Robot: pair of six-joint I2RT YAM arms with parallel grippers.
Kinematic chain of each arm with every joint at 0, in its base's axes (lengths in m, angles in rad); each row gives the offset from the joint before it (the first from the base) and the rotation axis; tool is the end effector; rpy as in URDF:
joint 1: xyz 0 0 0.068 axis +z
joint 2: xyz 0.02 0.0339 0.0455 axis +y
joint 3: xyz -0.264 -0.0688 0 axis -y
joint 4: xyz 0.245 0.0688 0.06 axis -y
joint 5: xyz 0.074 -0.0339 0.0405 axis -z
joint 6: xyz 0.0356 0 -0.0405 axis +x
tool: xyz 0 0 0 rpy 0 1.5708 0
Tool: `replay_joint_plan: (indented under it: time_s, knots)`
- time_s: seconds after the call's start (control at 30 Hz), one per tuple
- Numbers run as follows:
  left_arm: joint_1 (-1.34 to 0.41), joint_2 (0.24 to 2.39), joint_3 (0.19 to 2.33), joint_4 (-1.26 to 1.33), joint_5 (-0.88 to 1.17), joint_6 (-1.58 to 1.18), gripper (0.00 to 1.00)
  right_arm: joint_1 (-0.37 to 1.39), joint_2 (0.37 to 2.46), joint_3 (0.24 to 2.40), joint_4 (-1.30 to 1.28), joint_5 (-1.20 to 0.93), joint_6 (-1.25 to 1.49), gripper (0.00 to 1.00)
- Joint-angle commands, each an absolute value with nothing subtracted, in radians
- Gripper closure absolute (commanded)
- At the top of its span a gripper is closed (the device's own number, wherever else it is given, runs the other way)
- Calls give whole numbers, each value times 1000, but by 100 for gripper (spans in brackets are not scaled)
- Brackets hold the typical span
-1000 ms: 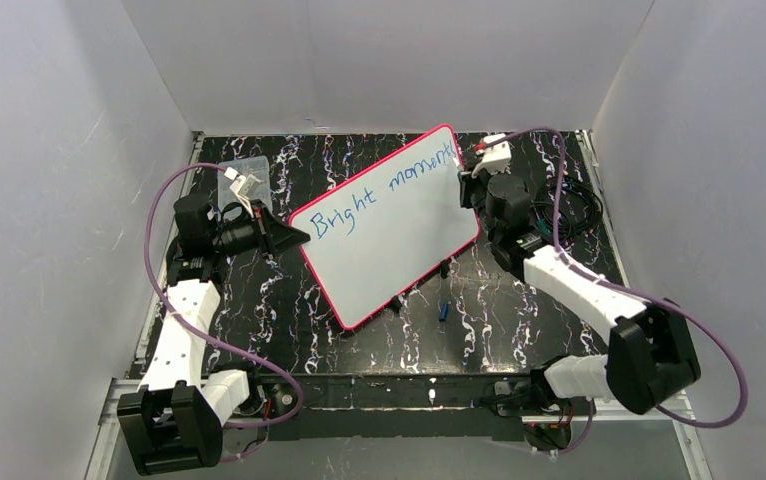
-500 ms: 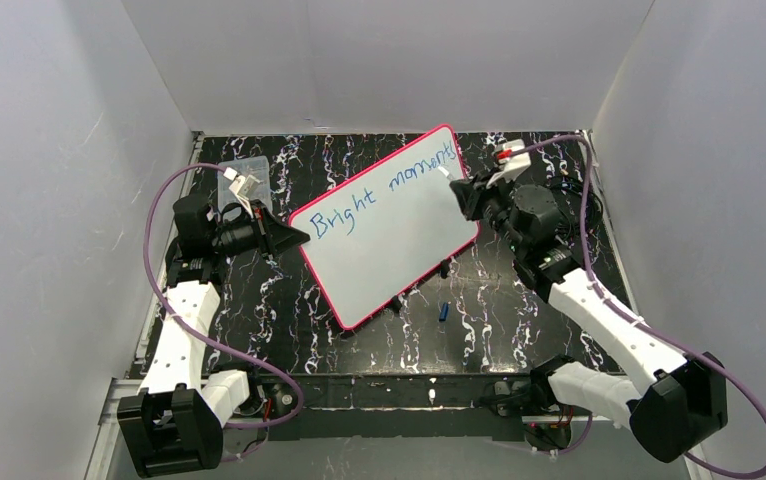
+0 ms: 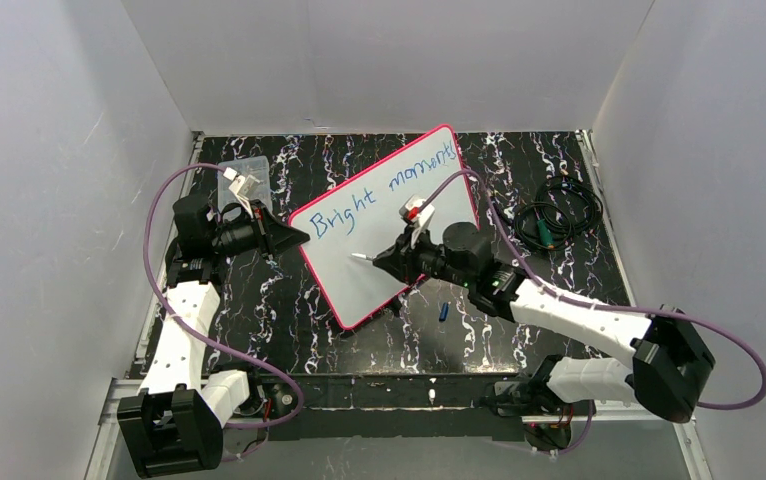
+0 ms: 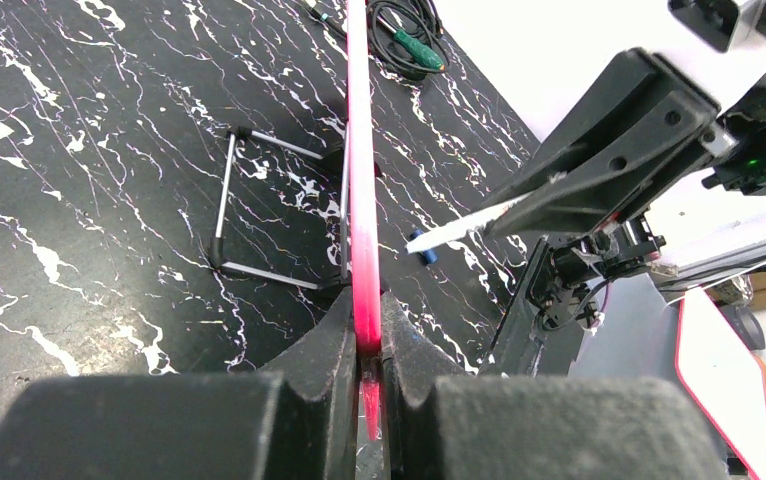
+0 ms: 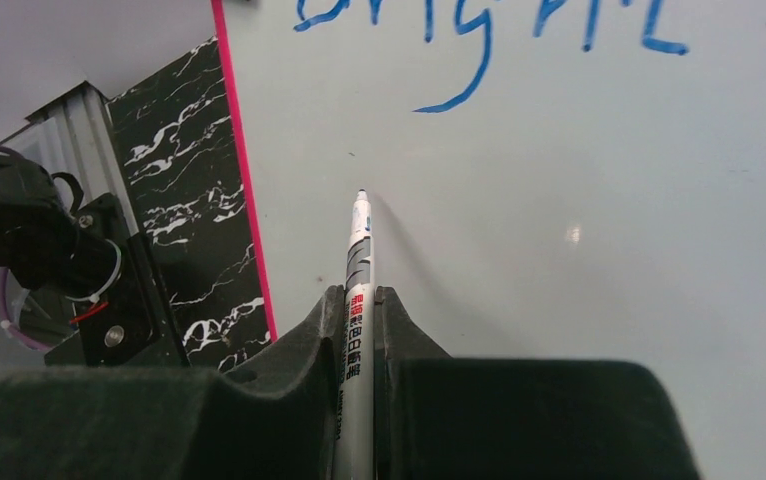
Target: Write a sentence on the whiteboard
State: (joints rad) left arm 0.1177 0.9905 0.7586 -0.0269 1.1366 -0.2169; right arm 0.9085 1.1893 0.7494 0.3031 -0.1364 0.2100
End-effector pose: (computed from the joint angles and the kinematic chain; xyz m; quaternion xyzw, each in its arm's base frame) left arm 0.2158 -0.0070 0.3136 0.2125 0.7132 -0.4515 0.4923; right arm 0.1666 0.2216 0.2936 -0.2994 0.6913 0.3914 0.5285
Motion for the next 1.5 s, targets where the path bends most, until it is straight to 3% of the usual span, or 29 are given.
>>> replay_joint_plan:
  time_s: [0.0,0.73,1.47]
  knots:
    - [122,953,758,25,1154,-202,100,957,1234,786,415,-158,198,99]
    - [122,954,759,25,1158,-201,100,994,1355,847,402,-122,162,99]
    - [123,962,761,27,1161,-203,100,1014,1330,822,290,-71,117,99]
